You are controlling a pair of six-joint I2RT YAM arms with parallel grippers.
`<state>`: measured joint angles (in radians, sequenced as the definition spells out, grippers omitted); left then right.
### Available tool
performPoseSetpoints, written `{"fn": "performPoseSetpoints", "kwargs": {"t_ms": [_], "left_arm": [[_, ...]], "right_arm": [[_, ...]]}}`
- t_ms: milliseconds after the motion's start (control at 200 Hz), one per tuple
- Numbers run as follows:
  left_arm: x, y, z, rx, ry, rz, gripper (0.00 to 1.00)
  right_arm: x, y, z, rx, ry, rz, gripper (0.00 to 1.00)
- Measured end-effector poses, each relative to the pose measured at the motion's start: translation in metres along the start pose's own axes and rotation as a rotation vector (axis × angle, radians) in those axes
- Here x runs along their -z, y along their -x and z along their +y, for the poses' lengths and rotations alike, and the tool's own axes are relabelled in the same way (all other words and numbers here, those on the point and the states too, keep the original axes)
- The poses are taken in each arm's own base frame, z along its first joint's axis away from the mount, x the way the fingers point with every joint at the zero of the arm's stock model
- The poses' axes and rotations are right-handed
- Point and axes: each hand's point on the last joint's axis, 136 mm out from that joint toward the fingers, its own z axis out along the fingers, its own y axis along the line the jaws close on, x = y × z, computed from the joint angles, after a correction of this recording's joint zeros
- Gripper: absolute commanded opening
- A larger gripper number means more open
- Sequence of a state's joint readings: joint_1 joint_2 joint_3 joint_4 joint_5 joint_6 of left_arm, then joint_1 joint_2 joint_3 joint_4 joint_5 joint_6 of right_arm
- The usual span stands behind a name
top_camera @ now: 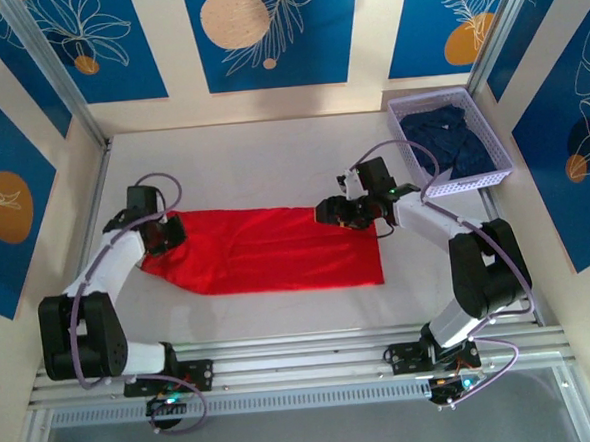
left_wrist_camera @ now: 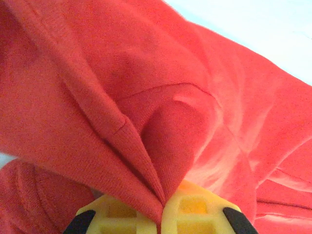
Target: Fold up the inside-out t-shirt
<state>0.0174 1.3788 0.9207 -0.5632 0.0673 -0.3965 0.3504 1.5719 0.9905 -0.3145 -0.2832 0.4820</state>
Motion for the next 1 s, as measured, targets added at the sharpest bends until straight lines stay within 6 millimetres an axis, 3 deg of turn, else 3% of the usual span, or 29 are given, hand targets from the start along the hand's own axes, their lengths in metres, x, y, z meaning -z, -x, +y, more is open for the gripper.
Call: {"fn": "performPoseSetpoints", "kwargs": {"t_ms": [280, 435, 740, 1000], "left_arm": [[0.023, 0.053, 0.056, -0.133, 0.297, 0.013, 0.00], [0.027, 0.073, 0.069, -0.195, 0.388, 0.024, 0.00], [0.023, 0.070, 0.069, -0.215, 0.390, 0.065, 0.00], [0.023, 0.069, 0.069, -0.232, 0.385, 0.075, 0.00]], "right_arm": [[0.000, 0.001, -0.004, -0.002, -0.006, -0.003, 0.69], [-0.012, -0.001, -0.005, -0.001, -0.012, 0.027, 0.67], [-0.053, 0.013, 0.016, 0.057, 0.000, 0.074, 0.60], [-0.083, 0.003, -0.002, 0.038, -0.035, 0.143, 0.52]]}}
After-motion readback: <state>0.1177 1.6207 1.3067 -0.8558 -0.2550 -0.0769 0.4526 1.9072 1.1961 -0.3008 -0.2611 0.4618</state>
